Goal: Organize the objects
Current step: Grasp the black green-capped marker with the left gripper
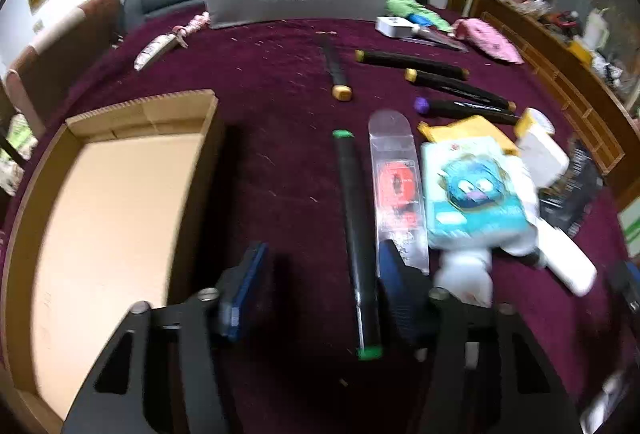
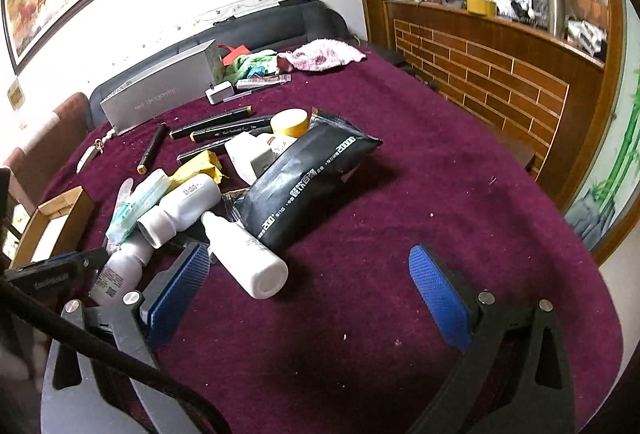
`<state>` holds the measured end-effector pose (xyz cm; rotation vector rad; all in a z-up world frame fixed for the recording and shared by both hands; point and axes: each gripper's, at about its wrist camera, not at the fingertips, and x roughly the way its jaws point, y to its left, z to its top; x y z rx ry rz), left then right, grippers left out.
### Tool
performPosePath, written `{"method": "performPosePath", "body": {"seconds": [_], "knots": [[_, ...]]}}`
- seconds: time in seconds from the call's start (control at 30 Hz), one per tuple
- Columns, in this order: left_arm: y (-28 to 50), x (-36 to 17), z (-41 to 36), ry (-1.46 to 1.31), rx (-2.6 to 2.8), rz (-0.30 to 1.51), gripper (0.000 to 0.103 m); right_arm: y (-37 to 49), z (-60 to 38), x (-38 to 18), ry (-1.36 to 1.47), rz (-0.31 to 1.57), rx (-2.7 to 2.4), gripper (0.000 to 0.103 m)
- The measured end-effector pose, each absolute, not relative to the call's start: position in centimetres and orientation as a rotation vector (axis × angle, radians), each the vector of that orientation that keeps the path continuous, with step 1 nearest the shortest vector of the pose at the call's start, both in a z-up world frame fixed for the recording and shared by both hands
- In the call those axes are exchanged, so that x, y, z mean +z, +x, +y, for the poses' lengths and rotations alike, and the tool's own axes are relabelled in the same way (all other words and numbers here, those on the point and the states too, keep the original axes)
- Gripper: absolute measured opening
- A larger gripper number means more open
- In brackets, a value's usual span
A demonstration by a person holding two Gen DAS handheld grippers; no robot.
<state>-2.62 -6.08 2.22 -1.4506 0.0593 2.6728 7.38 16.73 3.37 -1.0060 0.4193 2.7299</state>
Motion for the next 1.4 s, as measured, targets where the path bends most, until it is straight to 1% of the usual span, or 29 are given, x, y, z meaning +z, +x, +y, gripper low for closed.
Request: {"method": "performPosePath", "body": {"seconds": [0.03, 0.07, 0.1, 0.13, 0.17, 0.3, 0.43, 0.53, 0.57, 0.63, 0.67, 0.73, 0.77, 0.87, 1.07, 1.27, 1.4], "knots": [[-2.9, 2.3, -6.2, -1.458, 2.665, 0.049, 0.029, 7.4, 16.8, 3.3, -1.009, 0.430, 2.730, 0.101], [-3.2, 2.4, -6.4, -1.470, 2.647, 0.008, 0.027, 7.5, 16.9, 3.3, -1.011, 0.437, 2.730, 0.101], [-3.4, 2.4, -6.7, -1.473, 2.630, -0.045, 0.027, 7.4, 16.9, 3.3, -1.014, 0.444, 2.729, 0.101], [-3.5, 2.5, -6.8, -1.475, 2.628, -0.055, 0.024, 7.4, 17.0, 3.3, -1.017, 0.447, 2.731, 0.101], [-3.5, 2.5, -6.8, -1.484, 2.637, -0.012, 0.018, 7.4, 17.0, 3.3, -1.020, 0.448, 2.732, 0.101], [-3.6, 1.3, -6.2, -1.543, 2.607, 0.114, 0.018, 7.4, 17.0, 3.3, -1.025, 0.452, 2.734, 0.101], [-4.1, 1.5, -5.1, -1.529, 2.621, 0.226, 0.018, 7.4, 17.1, 3.3, -1.027, 0.458, 2.734, 0.101], [-4.4, 1.3, -3.7, -1.471, 2.656, 0.392, 0.018, 7.5, 17.1, 3.3, -1.031, 0.456, 2.733, 0.101], [-4.2, 1.1, -3.2, -1.433, 2.677, 0.459, 0.018, 7.4, 17.1, 3.3, -1.032, 0.456, 2.731, 0.101], [-3.8, 0.9, -2.9, -1.398, 2.684, 0.496, 0.013, 7.4, 17.1, 3.3, -1.034, 0.457, 2.729, 0.101], [-3.6, 1.0, -3.1, -1.389, 2.677, 0.459, 0.011, 7.4, 17.2, 3.3, -1.036, 0.460, 2.727, 0.101], [-3.2, 1.3, -4.0, -1.391, 2.660, 0.352, 0.011, 7.4, 17.2, 3.2, -1.045, 0.464, 2.725, 0.101], [-2.8, 1.6, -4.7, -1.385, 2.650, 0.266, 0.011, 7.3, 17.3, 3.2, -1.051, 0.468, 2.722, 0.101], [-1.4, 2.5, -6.3, -1.350, 2.635, 0.123, 0.011, 7.2, 17.2, 3.1, -1.062, 0.464, 2.713, 0.101], [2.8, 5.6, -8.8, -1.221, 2.623, -0.070, 0.011, 7.0, 16.7, 3.1, -1.064, 0.419, 2.694, 0.101], [5.8, 7.0, -10.4, -1.161, 2.598, -0.173, 0.011, 6.9, 16.1, 3.8, -1.091, 0.345, 2.675, 0.100], [6.3, 6.9, -11.3, -1.149, 2.574, -0.226, 0.011, 6.8, 14.7, 7.0, -1.103, 0.394, 2.814, 0.100]]}}
